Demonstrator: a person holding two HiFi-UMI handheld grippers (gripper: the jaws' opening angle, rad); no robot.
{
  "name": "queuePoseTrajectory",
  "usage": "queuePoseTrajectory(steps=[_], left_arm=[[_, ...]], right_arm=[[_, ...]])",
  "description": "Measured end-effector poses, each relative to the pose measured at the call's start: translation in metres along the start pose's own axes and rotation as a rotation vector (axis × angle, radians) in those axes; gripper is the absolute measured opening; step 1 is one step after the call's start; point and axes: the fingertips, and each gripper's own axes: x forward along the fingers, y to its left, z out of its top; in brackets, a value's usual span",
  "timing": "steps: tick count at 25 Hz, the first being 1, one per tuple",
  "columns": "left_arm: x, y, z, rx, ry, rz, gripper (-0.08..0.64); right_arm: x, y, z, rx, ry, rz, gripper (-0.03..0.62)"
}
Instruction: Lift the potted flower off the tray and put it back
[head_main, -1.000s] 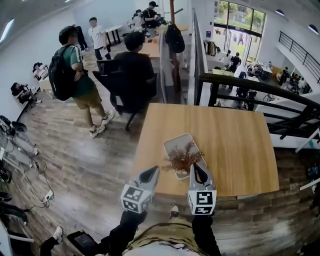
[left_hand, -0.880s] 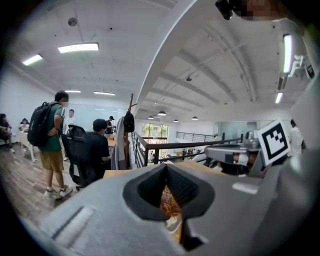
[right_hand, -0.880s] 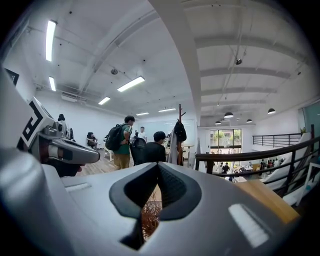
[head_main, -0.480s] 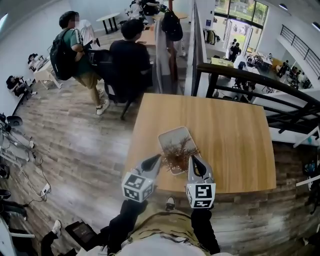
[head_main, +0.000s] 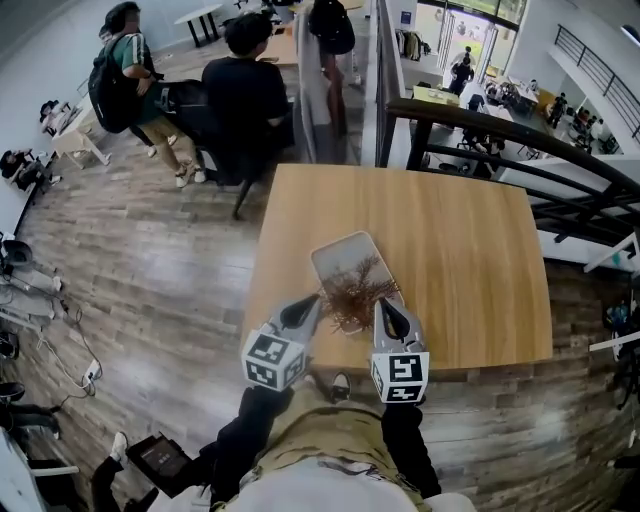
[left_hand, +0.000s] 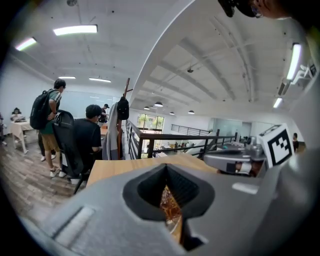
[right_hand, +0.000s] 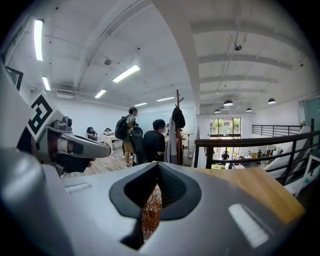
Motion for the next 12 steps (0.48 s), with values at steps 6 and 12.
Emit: queuePoseTrajectory(steps=[6, 12], left_arm=[[0.001, 0.040, -0.024, -0.008, 0.044, 0.041, 0.001], [0.000, 0.060, -0.064, -0.011, 0.123, 0.069, 0.001]], right_arm=[[0.025, 0.019, -0.021, -0.018, 0.044, 0.026, 0.005], [0.028, 0.025, -0.067, -0.006, 0.126, 0.027, 0.005]])
